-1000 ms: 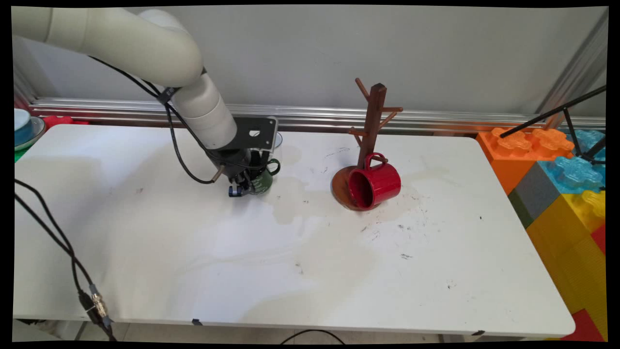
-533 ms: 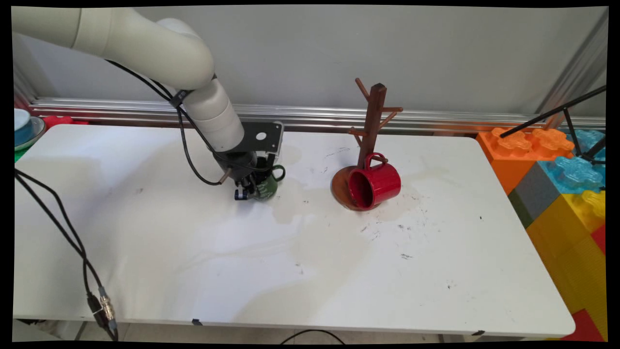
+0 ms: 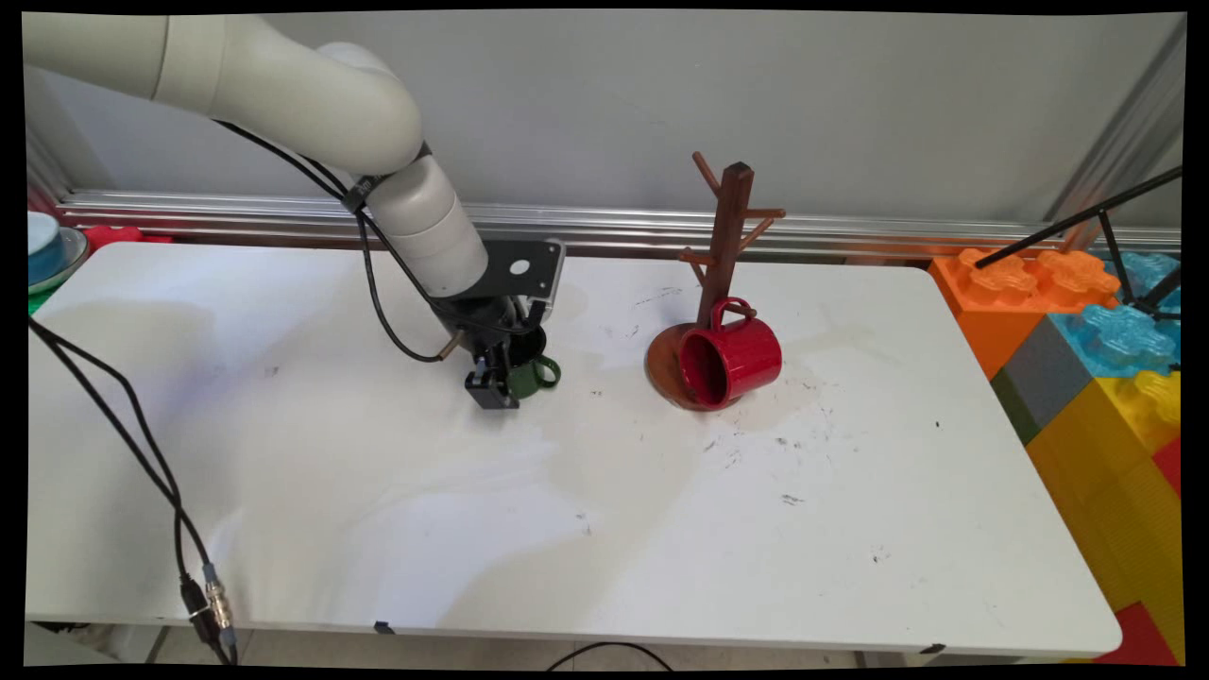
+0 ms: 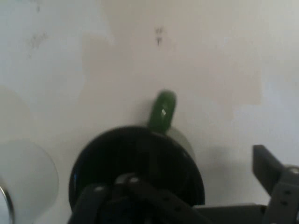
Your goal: Place the picked object on the table
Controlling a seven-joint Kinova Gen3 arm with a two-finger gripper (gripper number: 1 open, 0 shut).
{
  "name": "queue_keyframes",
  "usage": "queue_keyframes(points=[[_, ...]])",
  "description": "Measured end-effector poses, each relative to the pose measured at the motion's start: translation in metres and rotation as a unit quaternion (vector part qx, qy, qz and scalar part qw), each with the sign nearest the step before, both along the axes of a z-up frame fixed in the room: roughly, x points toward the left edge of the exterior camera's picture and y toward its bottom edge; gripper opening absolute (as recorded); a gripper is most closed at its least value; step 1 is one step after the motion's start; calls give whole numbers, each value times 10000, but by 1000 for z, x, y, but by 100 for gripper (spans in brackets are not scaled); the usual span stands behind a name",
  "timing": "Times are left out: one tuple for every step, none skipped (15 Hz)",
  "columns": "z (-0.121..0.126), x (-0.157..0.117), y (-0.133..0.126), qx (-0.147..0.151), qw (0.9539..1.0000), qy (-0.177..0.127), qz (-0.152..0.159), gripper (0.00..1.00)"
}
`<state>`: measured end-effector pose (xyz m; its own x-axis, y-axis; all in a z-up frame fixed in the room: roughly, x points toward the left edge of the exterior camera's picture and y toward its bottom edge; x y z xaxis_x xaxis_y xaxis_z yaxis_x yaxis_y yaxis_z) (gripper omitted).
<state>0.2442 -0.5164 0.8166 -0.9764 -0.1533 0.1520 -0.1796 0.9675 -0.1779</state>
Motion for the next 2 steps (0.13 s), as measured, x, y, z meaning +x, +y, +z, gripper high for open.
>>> queue_keyframes(points=[[4, -1, 1, -56, 9999, 79, -54, 100], [10, -2, 4, -121, 9997, 172, -105, 100]])
